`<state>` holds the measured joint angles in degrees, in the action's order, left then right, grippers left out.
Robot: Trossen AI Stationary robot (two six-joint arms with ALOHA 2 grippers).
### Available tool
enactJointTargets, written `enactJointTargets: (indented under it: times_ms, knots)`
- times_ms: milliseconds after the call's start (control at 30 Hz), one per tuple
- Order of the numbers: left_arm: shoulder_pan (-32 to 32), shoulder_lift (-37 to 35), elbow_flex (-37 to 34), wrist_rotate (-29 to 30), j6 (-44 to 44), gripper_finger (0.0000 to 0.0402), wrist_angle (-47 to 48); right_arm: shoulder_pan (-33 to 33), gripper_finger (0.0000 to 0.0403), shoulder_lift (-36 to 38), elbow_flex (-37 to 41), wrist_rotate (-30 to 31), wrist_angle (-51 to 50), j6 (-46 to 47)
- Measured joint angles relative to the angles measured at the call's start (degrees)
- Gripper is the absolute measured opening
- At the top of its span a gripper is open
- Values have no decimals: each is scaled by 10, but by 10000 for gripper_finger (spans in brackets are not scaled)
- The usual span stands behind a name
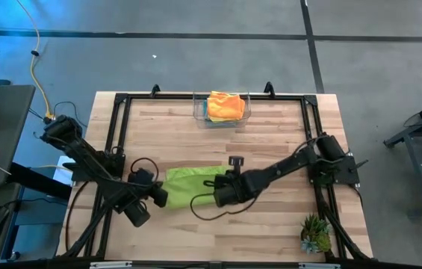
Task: Fold microfiber towels
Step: Fold the green towel
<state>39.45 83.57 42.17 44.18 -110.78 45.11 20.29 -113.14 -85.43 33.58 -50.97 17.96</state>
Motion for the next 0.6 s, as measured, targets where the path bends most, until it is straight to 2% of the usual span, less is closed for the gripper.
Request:
enactJointTargets:
  times_ms: [233, 600]
  knots:
    - [-39, 0, -27, 5, 2, 0, -5, -33, 0, 0, 23, 0, 26, 12]
    - [-101, 0, -61, 6, 73, 0, -69, -52, 0, 0, 57, -19, 64, 28]
